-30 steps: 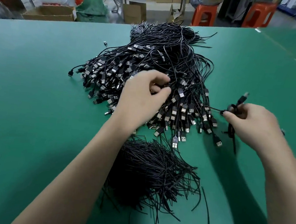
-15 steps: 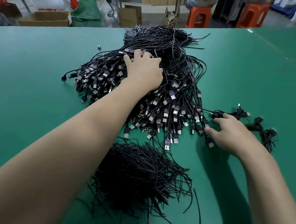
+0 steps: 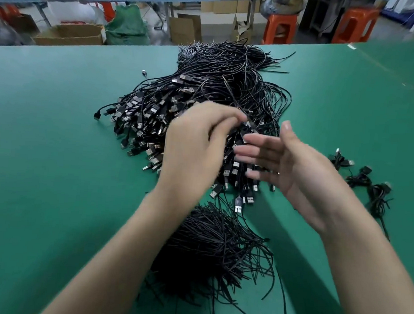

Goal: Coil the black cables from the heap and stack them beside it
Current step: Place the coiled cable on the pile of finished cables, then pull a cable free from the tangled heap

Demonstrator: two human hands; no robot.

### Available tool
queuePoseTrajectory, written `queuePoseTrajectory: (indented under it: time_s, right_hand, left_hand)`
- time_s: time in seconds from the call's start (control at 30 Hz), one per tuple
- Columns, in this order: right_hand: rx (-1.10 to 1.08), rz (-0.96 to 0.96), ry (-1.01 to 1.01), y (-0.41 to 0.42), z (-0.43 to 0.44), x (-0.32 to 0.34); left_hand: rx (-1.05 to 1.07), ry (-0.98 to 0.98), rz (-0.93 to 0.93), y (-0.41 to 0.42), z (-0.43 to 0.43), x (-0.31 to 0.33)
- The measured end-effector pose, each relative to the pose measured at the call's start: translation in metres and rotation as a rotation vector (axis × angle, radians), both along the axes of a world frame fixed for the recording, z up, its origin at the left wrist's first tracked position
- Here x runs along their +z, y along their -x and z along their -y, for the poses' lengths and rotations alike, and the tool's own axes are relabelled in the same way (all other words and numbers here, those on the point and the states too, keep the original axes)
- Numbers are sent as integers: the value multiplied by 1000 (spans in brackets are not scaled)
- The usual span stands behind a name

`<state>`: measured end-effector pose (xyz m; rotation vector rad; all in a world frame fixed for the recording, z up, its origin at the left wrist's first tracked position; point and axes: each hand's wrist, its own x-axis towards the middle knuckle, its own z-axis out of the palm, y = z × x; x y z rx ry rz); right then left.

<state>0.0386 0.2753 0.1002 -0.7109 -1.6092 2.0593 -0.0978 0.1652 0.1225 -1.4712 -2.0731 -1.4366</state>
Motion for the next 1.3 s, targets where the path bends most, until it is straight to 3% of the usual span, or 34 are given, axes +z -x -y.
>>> queuePoseTrajectory:
  time_s: [0.1,0.2,0.27,0.5,0.57,0.87,0.97,1.3]
  right_hand:
    - [21,15,17,9,14,-3]
    - [-97,69,-84,12,17,-3]
    - [-164,87,-150,11,15,-1]
    - [-307,46,-158,1,3,-1]
    - [-317,34,-168,-2,-1,-1]
    - [-330,-3,-142,-8,-8,3]
    - [-319,-1,-141,-8,-7,4]
    - [-261,31,-114,-9,-9,3]
  left_hand:
    - [8,-31,-27,-5,20,-12]
    - [96,162,129,16,12,-12]
    - [93,260,139,27,-3,-13]
    - [173,711,-15,32,-84,-25]
    - [232,763,-117,28,-98,-29]
    - [320,607,-242,34,-110,-36]
    - [255,545,-289,37,-109,-34]
    - [82,211,-129,39,-75,-36]
